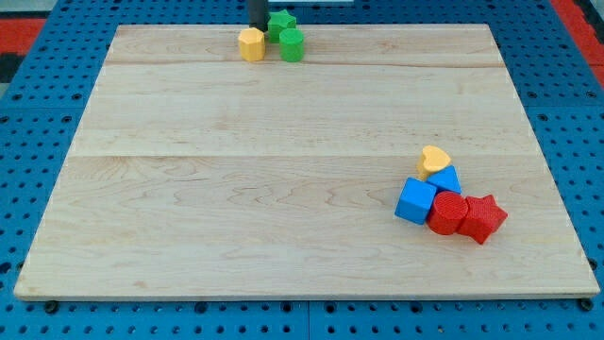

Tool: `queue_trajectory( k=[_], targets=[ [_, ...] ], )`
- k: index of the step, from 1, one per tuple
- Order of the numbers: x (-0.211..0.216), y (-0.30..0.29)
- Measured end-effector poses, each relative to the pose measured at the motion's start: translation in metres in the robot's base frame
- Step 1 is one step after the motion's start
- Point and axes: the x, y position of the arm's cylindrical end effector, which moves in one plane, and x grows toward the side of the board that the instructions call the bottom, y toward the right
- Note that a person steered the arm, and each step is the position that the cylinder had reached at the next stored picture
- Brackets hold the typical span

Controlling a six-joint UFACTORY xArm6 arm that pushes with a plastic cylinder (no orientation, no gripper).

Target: Move the yellow hexagon into green blocks

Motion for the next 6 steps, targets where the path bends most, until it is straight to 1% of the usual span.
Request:
queue_trajectory(
  k=[2,3,5,6],
  targets=[
    [0.009,-0.103],
    [0.070,-0.105],
    [0.068,-0.066],
    [0.060,-0.031]
  ],
)
